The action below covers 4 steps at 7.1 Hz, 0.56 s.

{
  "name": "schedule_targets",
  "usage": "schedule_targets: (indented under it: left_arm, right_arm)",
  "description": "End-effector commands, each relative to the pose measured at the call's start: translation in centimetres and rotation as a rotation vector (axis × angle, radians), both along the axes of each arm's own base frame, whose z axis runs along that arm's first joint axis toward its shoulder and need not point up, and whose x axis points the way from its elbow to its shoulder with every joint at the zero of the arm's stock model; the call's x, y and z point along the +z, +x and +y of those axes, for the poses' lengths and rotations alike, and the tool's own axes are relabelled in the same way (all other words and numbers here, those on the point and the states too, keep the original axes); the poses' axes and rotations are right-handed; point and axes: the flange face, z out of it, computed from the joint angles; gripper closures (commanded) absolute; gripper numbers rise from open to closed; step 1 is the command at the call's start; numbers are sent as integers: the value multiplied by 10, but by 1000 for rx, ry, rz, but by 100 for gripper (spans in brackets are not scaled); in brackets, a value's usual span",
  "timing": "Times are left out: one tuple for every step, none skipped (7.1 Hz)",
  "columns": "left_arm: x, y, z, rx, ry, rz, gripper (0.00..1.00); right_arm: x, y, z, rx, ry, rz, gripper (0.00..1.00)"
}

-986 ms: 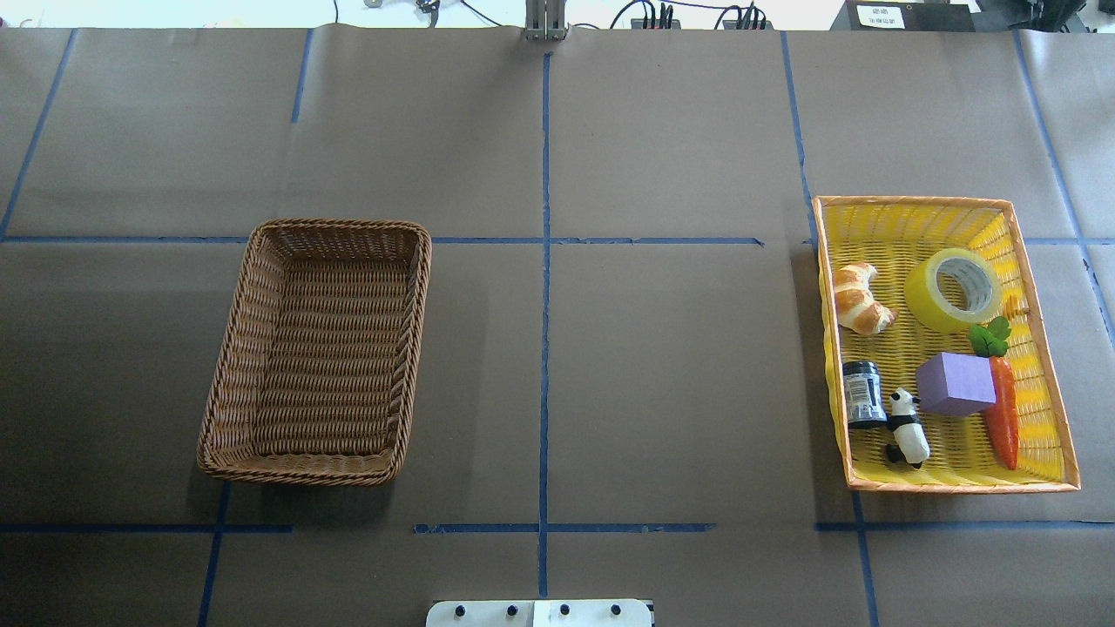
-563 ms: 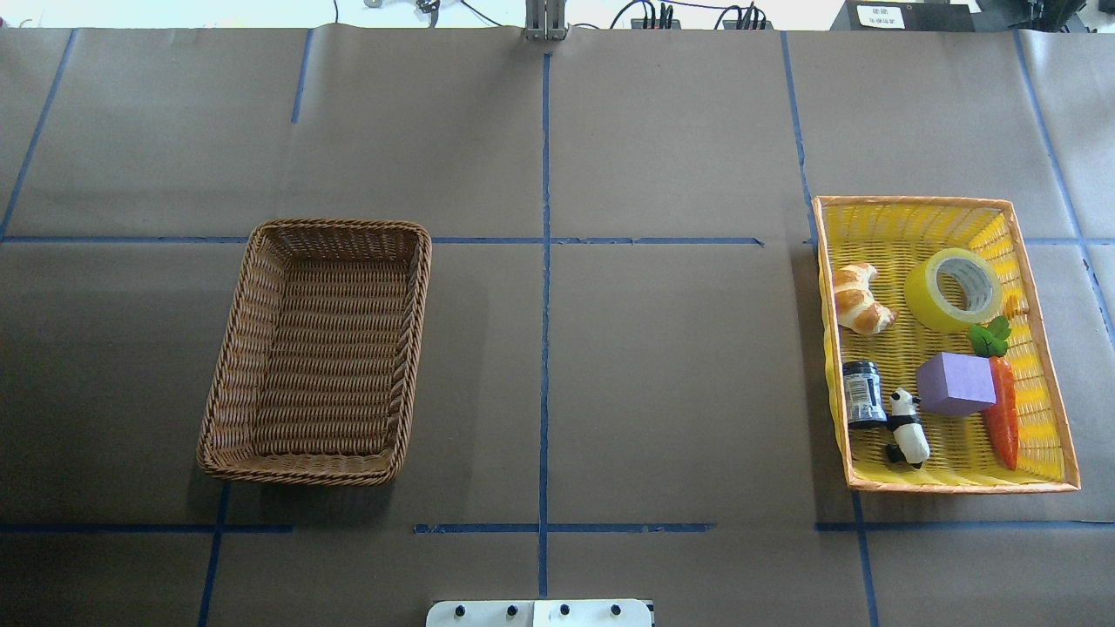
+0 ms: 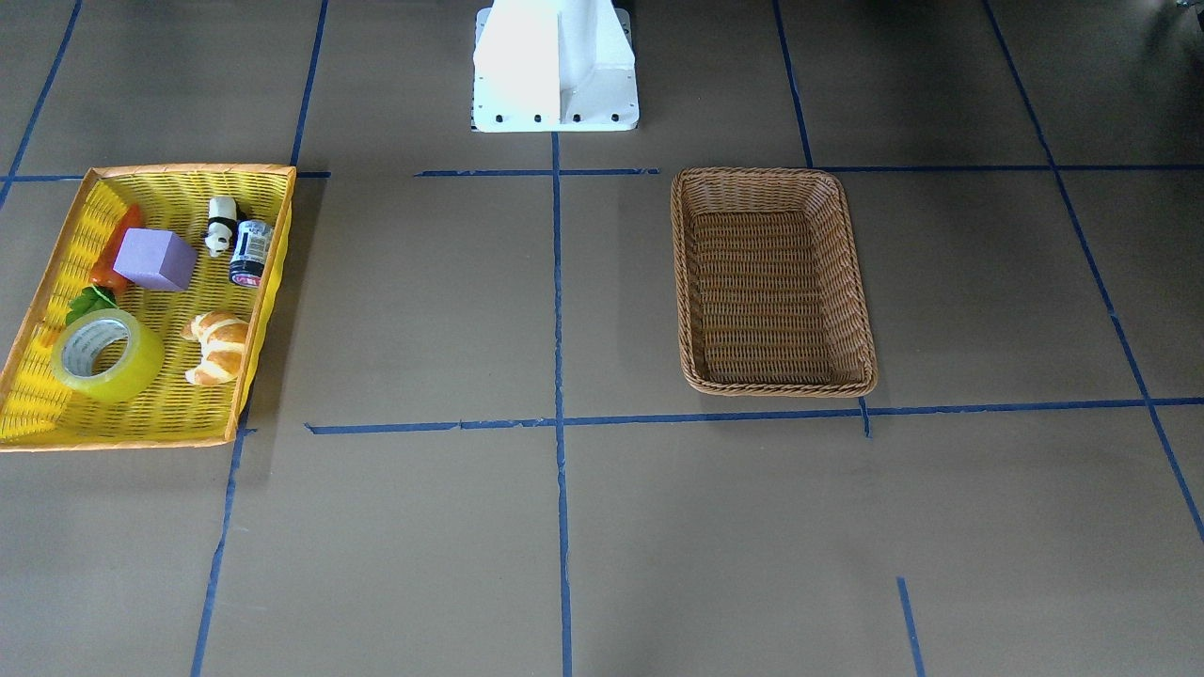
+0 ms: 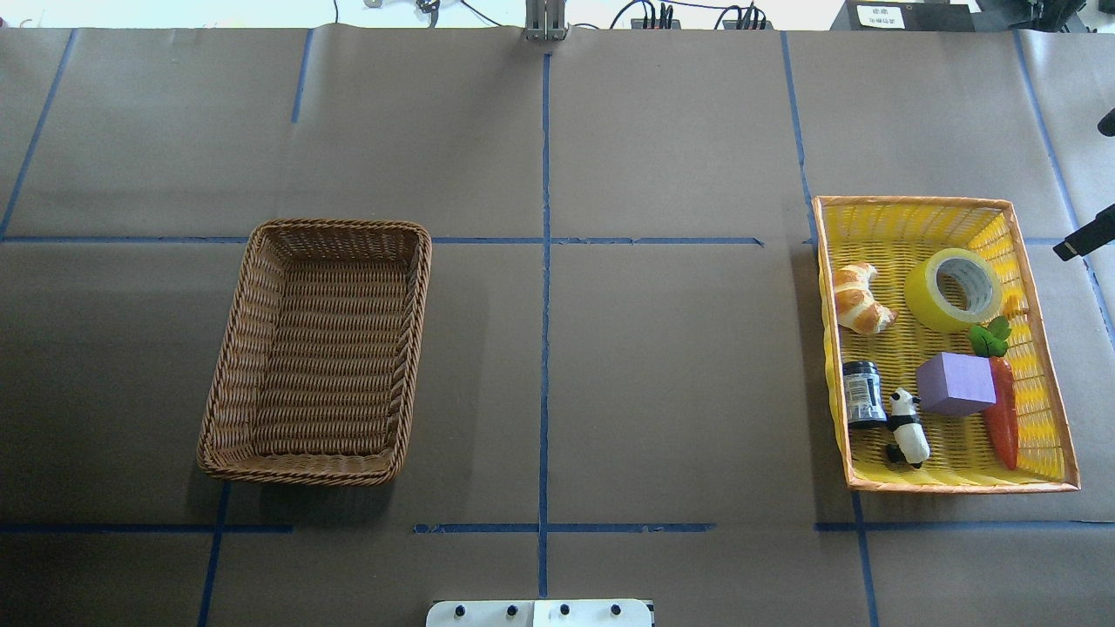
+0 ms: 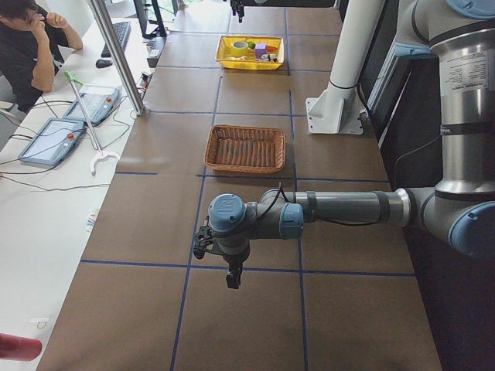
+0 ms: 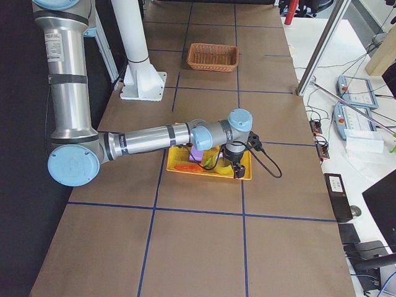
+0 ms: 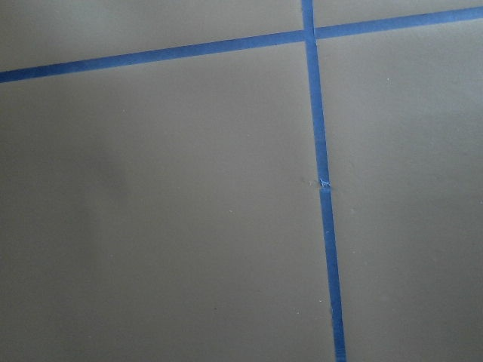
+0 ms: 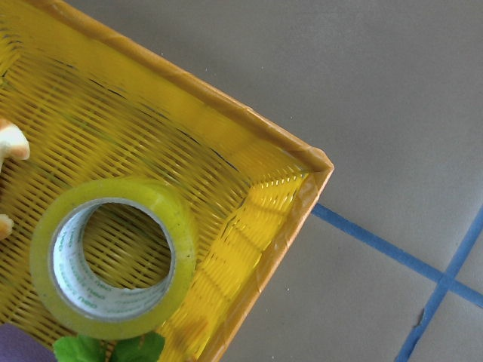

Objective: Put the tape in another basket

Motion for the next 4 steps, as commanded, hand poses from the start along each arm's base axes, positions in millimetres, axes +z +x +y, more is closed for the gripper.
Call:
schedule_targets:
  left_arm:
    - [1,0,2,-1,-3,5,0]
    - [1,0,2,-1,-3,5,0]
    - [1,0,2,-1,-3,5,0]
    - [1,0,2,0,-2,6,0]
  right_arm:
    - [13,-23,-6,-35,34,-8,0]
    - [0,-33,-14,-15,25,-20,0]
    - [-8,-53,-15,-31,25,-26,0]
    - [-18,-66,-19,-49,42,-32,0]
